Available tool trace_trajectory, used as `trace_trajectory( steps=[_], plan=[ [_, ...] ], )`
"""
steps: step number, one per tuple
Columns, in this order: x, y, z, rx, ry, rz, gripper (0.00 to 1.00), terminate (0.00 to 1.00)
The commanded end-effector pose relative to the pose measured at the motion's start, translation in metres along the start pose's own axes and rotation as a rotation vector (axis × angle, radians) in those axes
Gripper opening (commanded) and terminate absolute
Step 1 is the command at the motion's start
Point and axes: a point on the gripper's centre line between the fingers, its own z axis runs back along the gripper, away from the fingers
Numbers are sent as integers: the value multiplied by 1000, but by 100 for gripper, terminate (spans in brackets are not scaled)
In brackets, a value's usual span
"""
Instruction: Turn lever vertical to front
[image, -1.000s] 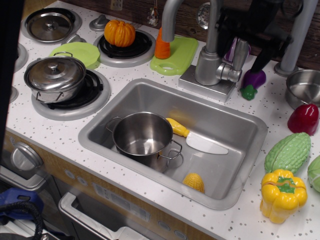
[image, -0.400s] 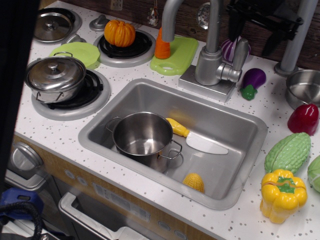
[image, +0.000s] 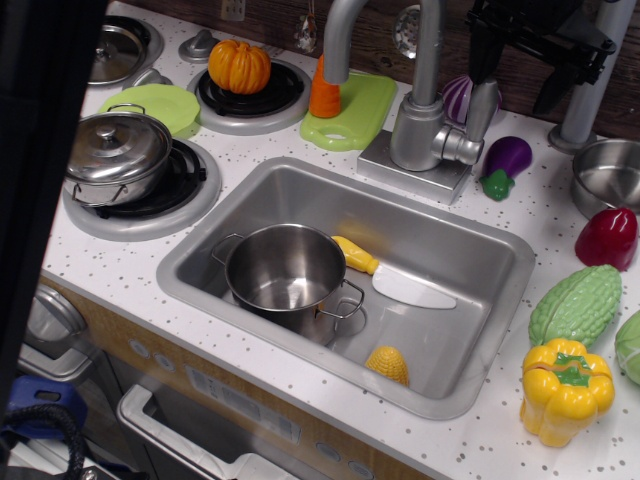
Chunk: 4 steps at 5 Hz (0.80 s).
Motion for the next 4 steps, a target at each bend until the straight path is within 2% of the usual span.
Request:
trace_trajectory(
  steps=[1, 2, 3, 4],
  plan=[
    [7, 22, 1, 7, -40, 80, 100, 0],
    [9, 20, 2, 57, 7, 96, 100, 0],
    [9, 19, 2, 87, 23, 97, 100, 0],
    [7, 17, 1, 103, 13, 104, 0, 0]
  ],
)
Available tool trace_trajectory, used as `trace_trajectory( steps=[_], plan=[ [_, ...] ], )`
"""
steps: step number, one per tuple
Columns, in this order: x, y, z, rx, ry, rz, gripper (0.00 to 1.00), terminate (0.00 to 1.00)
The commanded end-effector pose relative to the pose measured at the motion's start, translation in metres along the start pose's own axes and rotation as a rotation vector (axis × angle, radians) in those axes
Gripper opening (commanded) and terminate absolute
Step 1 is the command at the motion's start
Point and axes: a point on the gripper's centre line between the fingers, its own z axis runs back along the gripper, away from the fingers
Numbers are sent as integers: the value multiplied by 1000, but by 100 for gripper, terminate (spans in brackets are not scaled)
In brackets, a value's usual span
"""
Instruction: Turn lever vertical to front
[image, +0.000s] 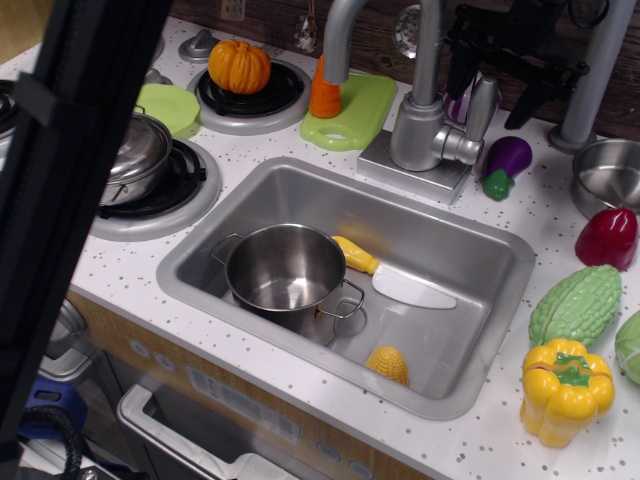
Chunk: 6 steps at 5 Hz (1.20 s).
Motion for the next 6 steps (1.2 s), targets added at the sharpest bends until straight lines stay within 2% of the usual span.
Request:
trace_trajectory(
  steps=[1, 3, 4, 5, 6],
  plan=[
    [2, 4, 27, -3, -45, 34, 0, 0],
    [-34, -11, 17, -38, 13, 121, 0, 0],
    [-43, -13, 16, -45, 17, 145, 0, 0],
    [-49, -13, -1, -108, 13, 167, 0, 0],
    [-52, -13, -12, -146, 9, 174, 0, 0]
  ],
)
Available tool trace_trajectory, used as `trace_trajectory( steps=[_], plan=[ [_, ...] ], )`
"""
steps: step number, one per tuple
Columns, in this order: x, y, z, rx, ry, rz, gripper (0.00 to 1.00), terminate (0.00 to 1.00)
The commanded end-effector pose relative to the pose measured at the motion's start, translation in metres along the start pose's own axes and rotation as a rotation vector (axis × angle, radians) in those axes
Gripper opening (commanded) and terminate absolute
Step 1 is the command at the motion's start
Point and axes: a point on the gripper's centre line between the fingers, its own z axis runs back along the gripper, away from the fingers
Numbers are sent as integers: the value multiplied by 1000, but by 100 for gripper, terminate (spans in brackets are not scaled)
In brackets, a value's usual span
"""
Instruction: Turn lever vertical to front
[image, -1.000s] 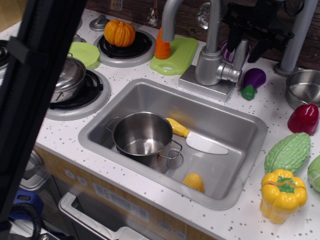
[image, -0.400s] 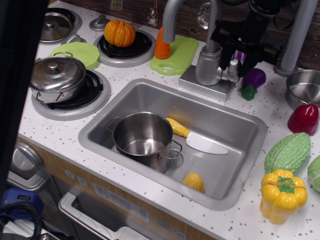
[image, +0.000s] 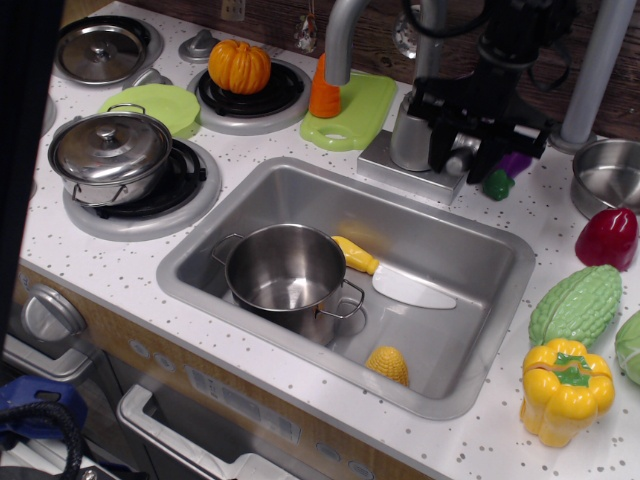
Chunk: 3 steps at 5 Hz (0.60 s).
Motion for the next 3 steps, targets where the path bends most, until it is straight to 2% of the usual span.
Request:
trace_trajectory(
  steps=[1, 2, 3],
  plan=[
    [2, -2, 6, -63, -57, 8, 0, 0],
    [5, -1, 8, -59, -24, -10, 0, 0],
    [8, 0, 14, -43, -19, -28, 0, 100]
  ],
)
